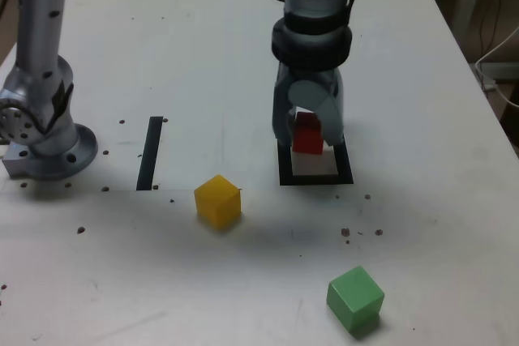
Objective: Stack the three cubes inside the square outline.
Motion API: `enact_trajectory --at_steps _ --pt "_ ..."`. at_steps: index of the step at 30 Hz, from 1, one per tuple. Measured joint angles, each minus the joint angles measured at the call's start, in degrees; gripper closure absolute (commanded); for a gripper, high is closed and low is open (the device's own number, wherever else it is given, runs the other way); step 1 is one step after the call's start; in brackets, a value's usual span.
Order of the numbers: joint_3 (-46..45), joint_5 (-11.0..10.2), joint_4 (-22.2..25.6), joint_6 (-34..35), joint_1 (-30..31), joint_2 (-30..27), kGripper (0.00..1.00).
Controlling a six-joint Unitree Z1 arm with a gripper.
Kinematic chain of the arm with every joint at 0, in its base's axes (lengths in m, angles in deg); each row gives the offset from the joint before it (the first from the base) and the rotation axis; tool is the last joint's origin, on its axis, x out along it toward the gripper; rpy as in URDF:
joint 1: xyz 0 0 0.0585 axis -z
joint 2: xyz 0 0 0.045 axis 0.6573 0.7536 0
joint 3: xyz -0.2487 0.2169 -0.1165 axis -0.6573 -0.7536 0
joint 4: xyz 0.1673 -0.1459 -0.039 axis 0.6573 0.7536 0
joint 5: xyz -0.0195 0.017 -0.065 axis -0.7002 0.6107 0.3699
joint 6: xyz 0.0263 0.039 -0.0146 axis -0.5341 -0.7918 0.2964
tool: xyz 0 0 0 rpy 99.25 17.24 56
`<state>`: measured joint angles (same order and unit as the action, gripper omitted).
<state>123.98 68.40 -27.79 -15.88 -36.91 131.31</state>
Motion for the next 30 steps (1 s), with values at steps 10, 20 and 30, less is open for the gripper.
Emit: enact_trajectory --at_steps 10,20,30 --pt "-2.1 -0.1 -3.3 0.9 0.2 -0.5 0.71" --pt "-3.0 -0.1 -3.6 1.3 0.3 -0.5 0.47" --pt "-3.5 -0.1 -3.9 1.3 1.0 -0.5 0.02"
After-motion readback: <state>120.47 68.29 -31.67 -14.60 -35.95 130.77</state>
